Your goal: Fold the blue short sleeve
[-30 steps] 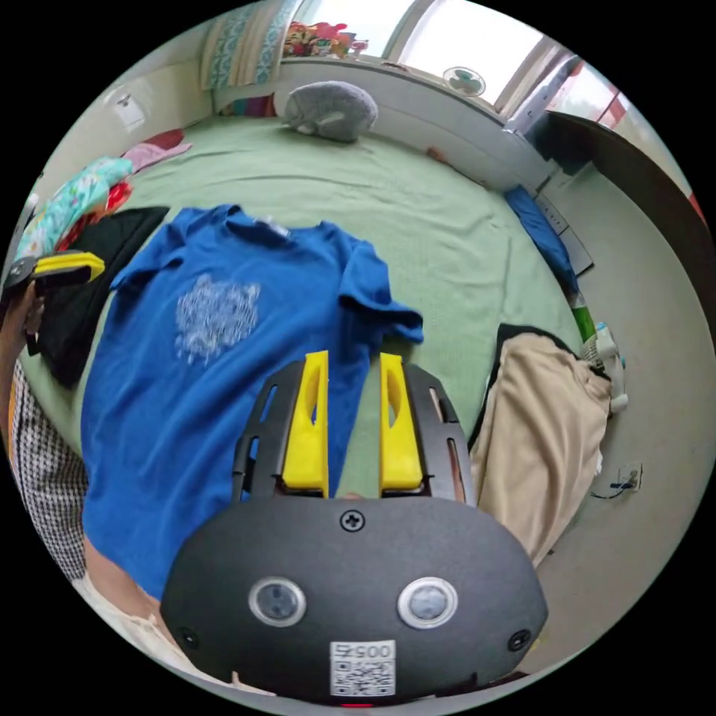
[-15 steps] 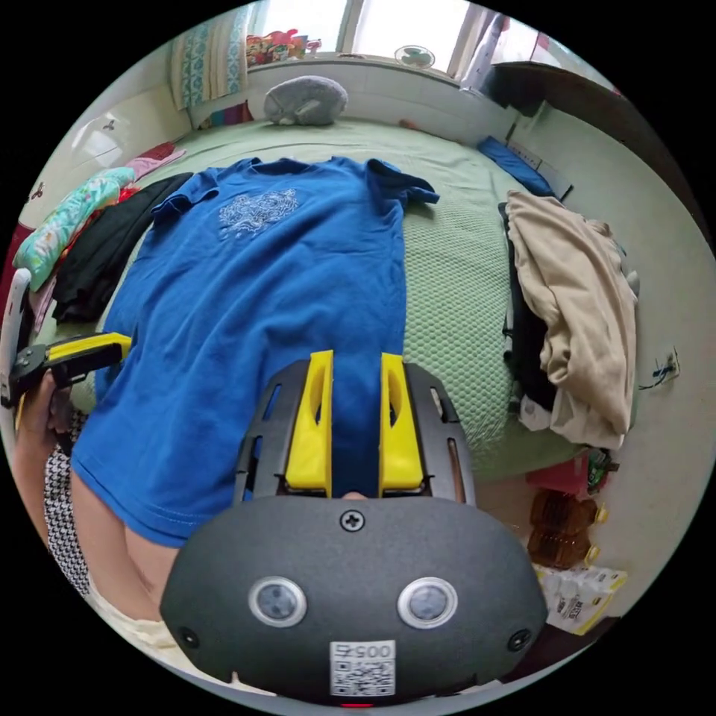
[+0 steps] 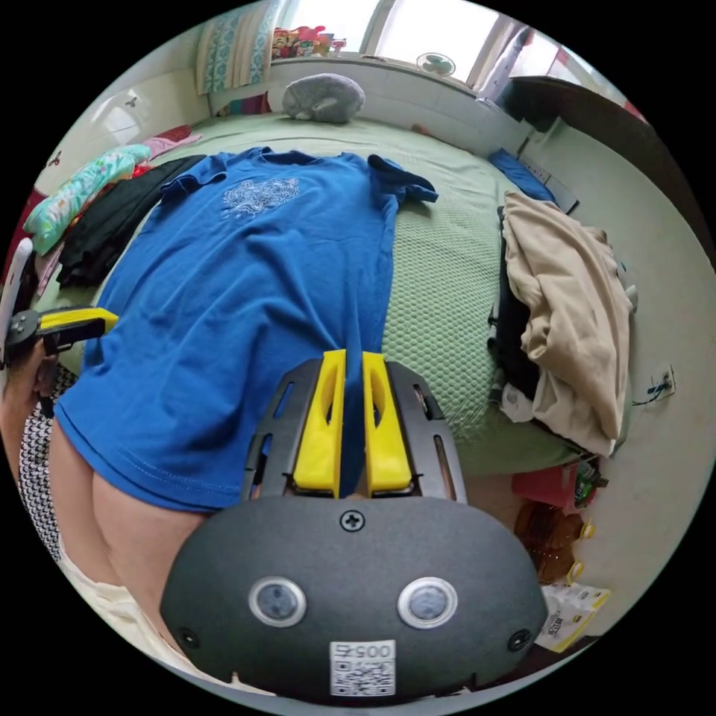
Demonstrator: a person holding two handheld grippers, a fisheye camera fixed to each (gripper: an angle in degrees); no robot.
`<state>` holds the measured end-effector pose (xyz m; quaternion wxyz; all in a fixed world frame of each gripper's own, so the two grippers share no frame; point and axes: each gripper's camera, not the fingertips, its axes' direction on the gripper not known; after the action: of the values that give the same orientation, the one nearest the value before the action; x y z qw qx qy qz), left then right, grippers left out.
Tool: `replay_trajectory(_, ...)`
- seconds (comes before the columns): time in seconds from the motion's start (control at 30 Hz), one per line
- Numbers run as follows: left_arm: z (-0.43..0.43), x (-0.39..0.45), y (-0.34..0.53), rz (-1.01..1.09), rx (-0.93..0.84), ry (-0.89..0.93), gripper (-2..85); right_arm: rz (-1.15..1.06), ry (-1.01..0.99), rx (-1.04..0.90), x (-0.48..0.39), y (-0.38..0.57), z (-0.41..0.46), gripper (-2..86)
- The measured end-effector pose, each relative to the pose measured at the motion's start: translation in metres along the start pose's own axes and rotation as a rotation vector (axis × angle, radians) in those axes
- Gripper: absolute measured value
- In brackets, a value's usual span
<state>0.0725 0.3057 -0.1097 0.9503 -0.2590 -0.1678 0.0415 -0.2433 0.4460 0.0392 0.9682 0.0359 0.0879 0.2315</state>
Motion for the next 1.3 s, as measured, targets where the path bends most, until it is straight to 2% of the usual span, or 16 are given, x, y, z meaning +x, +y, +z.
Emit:
replay_trajectory(0.53,-0.003,-0.010,0.029,-0.005,-0.005,-0.003,-0.3,0.004,-0.042,-0.085,0.016,-0.006,0.008,3.4)
replay_trajectory(0.77,-0.010,-0.005,0.042,0.016,0.023,-0.074,-0.3,0.024,-0.036,-0.063,0.021,-0.002,0.006,2.4)
replay_trajectory(0.97,-0.018,-0.025,0.049,-0.032,0.028,0.011,-0.4,0.053,-0.058,-0.070,0.031,-0.004,0.005,0.6)
replay_trajectory(1.13,-0.026,-0.030,0.052,-0.053,0.031,0.006,-0.4,0.039,-0.035,-0.080,0.030,-0.008,0.002,0.6)
replay_trajectory(1.27,-0.047,-0.044,0.047,-0.032,-0.004,0.056,-0.4,-0.059,-0.042,-0.147,0.034,-0.021,-0.008,0.3)
replay_trajectory(1.3,-0.061,-0.050,0.048,-0.035,0.036,0.065,-0.3,-0.058,-0.070,-0.147,0.039,-0.026,-0.016,-0.5)
